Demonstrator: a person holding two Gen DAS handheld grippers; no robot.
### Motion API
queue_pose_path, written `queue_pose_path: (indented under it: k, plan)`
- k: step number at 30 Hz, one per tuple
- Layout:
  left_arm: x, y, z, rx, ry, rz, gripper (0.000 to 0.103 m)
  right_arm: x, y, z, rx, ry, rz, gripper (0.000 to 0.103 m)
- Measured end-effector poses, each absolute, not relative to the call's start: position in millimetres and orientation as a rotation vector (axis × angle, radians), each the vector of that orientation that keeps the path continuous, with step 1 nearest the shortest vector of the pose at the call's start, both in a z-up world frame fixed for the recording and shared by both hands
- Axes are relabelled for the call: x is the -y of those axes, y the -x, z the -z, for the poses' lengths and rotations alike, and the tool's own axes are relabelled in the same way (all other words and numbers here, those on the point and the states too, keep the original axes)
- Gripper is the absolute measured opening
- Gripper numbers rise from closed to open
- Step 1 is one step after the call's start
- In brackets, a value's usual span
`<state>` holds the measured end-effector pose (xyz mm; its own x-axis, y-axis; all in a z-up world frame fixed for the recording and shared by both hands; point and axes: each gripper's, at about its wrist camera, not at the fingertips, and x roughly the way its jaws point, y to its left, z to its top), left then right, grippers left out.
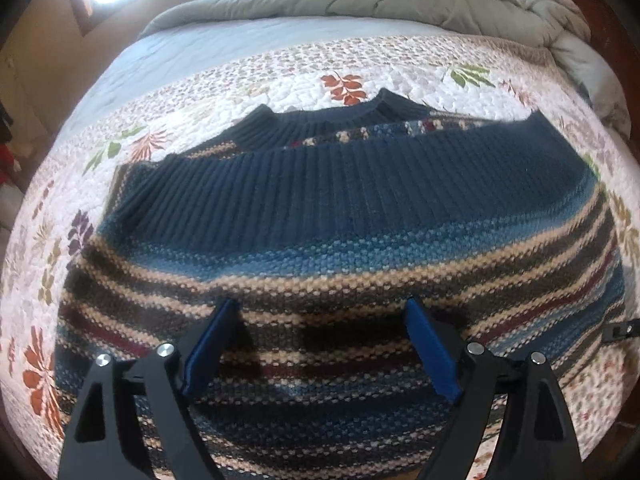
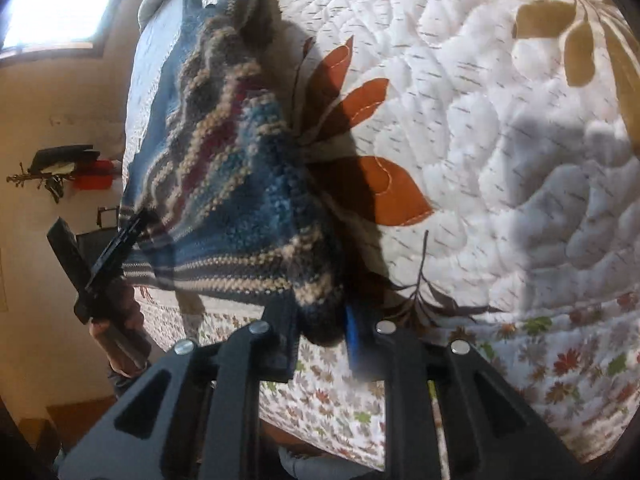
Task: Fold small clothes
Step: 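Grasp the sweater side edge with the right tool and lift it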
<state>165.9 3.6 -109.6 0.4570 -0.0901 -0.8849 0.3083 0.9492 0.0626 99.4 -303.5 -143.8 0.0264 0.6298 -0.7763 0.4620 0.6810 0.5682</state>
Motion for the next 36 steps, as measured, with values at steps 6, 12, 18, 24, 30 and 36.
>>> queue_pose_path:
  k: [6,12,18,24,30,36]
  plan:
    - [-2,-166,104,-1.07,-0.212,0.244,0.088,298,-102,119,-1.577,-0.775,-0.185,0.027]
    - [11,-165,90,-1.07,-0.134,0.317,0.088,292,-114,92,-1.496,-0.671,-0.182,0.053]
    - [46,-169,84,-1.055,-0.147,0.37,0.088,295,-140,81,-1.429,-0.639,-0.2,0.066]
    - [76,-179,91,-1.053,-0.167,0.393,0.088,311,-169,95,-1.411,-0.674,-0.26,0.072]
    - [79,-195,107,-1.104,-0.146,0.398,0.089,323,-184,128,-1.44,-0.791,-0.346,0.076]
    - [78,-197,118,-1.107,-0.148,0.4,0.092,306,-191,148,-1.443,-0.803,-0.419,0.045]
